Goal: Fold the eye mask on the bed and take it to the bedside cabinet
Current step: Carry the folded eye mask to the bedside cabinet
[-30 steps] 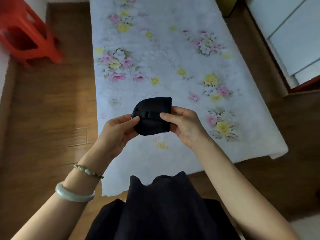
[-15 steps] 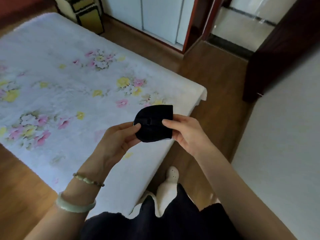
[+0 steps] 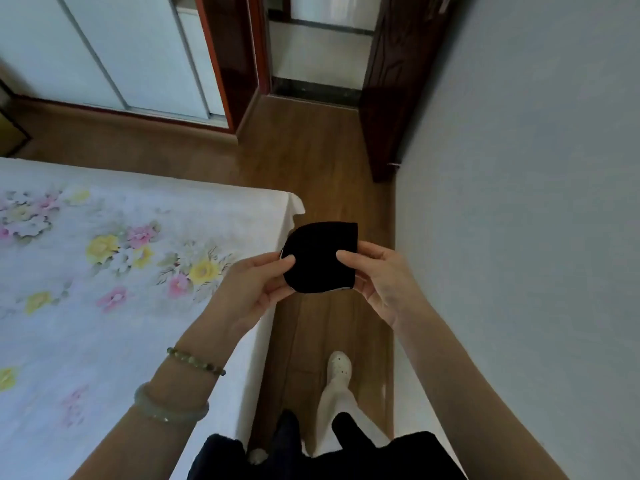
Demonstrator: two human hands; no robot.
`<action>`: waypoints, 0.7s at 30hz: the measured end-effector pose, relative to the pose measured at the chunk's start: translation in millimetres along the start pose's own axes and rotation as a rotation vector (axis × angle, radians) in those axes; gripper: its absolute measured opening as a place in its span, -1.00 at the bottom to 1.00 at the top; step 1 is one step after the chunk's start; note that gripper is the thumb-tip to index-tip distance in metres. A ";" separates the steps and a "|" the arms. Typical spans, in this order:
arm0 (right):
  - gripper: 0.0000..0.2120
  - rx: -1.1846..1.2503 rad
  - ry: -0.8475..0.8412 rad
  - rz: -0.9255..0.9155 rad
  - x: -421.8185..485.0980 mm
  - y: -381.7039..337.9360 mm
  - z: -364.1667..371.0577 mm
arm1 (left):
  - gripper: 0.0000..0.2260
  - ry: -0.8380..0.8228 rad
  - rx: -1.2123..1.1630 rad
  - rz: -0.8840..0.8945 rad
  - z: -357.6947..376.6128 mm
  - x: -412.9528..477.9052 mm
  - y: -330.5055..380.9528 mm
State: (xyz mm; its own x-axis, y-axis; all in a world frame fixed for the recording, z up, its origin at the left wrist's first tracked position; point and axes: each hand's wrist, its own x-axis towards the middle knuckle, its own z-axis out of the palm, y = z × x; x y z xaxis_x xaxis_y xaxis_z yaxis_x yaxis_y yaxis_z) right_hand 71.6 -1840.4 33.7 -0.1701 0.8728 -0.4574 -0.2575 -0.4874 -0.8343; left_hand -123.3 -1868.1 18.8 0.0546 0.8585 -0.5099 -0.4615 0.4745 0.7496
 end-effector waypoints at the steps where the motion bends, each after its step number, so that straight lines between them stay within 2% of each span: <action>1: -0.77 0.004 0.008 -0.004 12.1 -9.7 -9.1 | -0.87 -0.007 0.003 -0.002 11.3 14.6 3.9; 4: -0.77 0.039 0.022 -0.017 50.5 -39.2 -31.6 | -0.80 -0.010 0.027 -0.005 42.9 59.2 19.0; 10: -0.82 0.054 0.043 -0.002 119.6 -84.7 -58.8 | -0.87 0.017 0.019 -0.011 85.6 130.9 46.4; 21: -0.75 0.050 0.020 0.038 276.8 -145.6 -58.5 | -0.86 0.060 -0.018 -0.049 101.3 274.3 116.3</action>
State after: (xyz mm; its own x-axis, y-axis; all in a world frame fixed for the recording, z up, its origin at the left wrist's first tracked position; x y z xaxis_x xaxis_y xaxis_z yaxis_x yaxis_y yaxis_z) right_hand 117.7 -1526.4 10.6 -0.1620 0.8538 -0.4948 -0.2989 -0.5203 -0.8000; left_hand -72.3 -1557.7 8.8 0.0245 0.8208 -0.5707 -0.4755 0.5117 0.7156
